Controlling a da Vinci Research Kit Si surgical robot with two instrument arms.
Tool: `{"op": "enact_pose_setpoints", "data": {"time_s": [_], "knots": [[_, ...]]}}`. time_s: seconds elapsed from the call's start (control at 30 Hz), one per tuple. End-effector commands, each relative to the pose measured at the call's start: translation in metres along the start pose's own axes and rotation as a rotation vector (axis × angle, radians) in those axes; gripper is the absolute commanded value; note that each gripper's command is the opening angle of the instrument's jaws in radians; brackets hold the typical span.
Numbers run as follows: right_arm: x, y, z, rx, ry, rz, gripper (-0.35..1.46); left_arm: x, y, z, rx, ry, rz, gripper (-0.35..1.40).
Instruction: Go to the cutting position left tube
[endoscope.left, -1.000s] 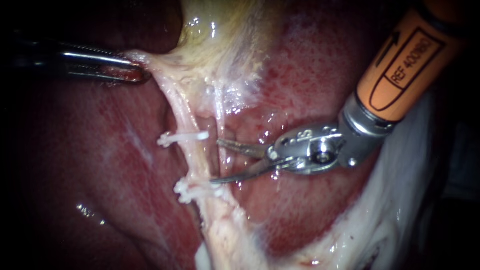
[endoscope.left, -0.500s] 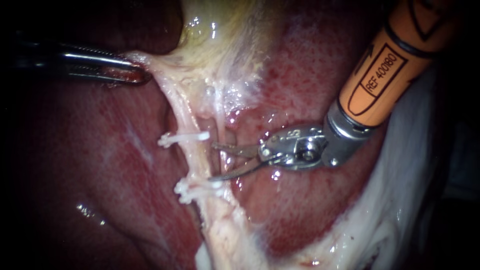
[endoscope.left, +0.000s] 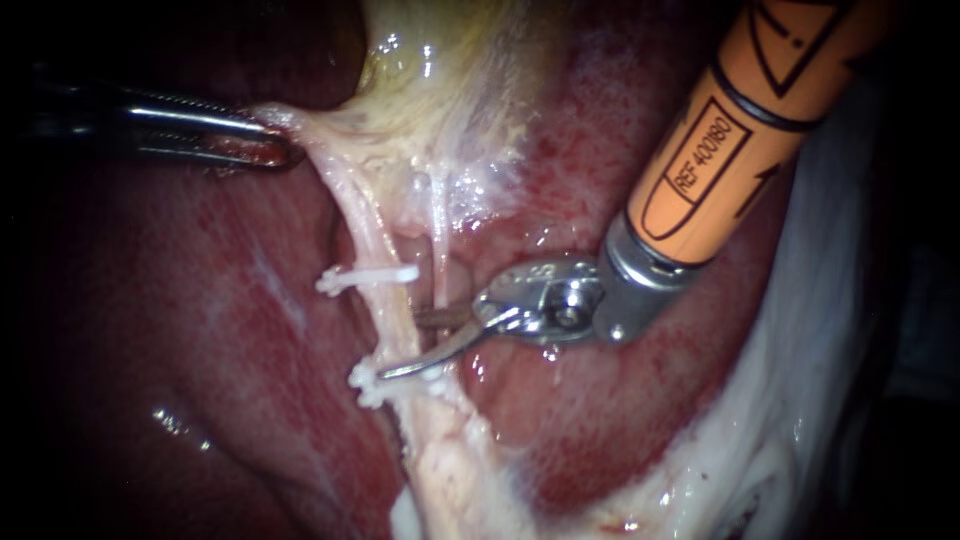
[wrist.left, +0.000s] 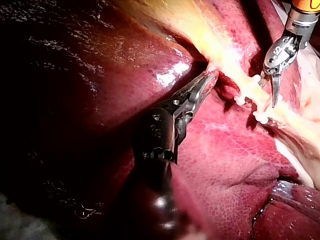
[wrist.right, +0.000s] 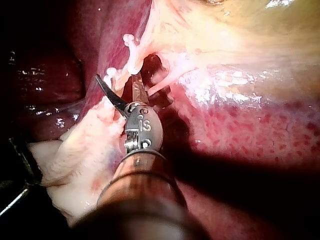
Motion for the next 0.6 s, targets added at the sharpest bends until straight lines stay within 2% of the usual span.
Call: {"op": "enact_pose_setpoints", "data": {"time_s": [0.03,0.37,0.6], "knots": [[0.0002,0.0000,0.0003,0.000,0.002,0.002,1.43,0.0000,0.0000,0.0000,0.000,0.000,0.000,-0.35],[0.0033,-0.0003,0.0026,0.002,0.045,0.029,1.43,0.0000,0.0000,0.0000,0.000,0.000,0.000,-0.35],[0.0053,-0.0023,0.0026,0.019,0.063,0.034,1.43,0.0000,0.0000,0.0001,0.000,0.000,0.000,-0.35]]}}
